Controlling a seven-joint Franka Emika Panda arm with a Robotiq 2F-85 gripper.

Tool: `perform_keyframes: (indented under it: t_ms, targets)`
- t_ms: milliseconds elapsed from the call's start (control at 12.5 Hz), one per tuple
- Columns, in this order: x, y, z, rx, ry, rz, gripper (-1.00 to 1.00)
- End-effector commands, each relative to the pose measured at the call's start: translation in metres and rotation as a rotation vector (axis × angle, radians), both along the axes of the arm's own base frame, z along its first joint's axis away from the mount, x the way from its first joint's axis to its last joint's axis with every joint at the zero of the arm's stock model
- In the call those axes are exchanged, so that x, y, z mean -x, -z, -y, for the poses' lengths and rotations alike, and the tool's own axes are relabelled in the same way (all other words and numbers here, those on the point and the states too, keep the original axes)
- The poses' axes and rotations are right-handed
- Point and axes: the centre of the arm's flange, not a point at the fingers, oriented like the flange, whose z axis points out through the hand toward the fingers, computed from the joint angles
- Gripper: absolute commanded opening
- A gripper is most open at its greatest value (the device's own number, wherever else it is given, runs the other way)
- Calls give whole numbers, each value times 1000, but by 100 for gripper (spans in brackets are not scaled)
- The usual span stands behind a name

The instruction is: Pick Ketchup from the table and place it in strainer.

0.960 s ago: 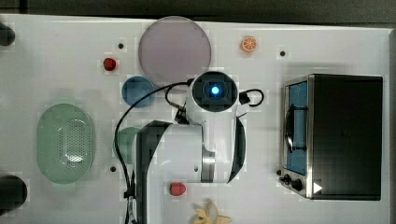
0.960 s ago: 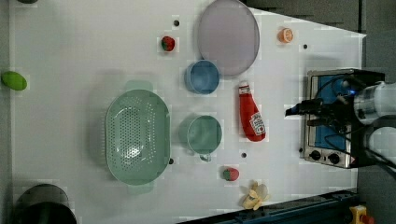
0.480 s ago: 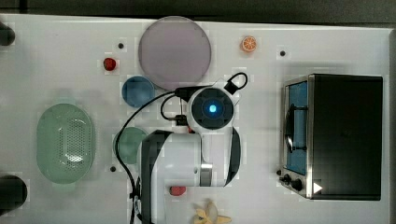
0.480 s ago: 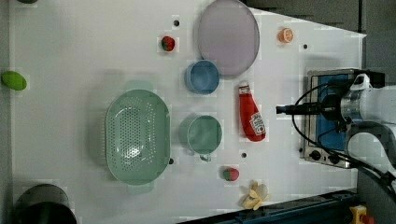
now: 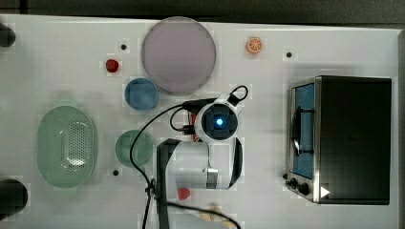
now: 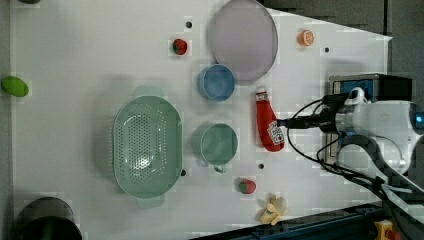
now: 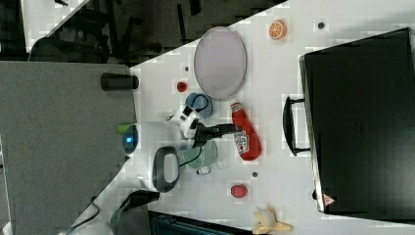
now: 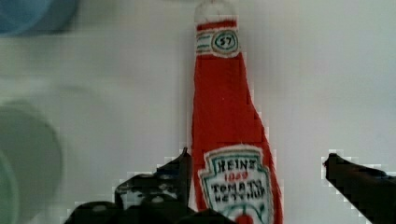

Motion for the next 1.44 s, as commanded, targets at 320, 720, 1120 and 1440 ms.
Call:
perform_keyframes:
  t_ms: [320,720,1120,1440]
  targets:
    - [17,65,-3,-14,-39,-12,100]
    - [12,63,-3,-12,-36,14,26]
    - [4,-9,3,7,-30,59,26]
    - [15,-104,-5,26,-21,24,26]
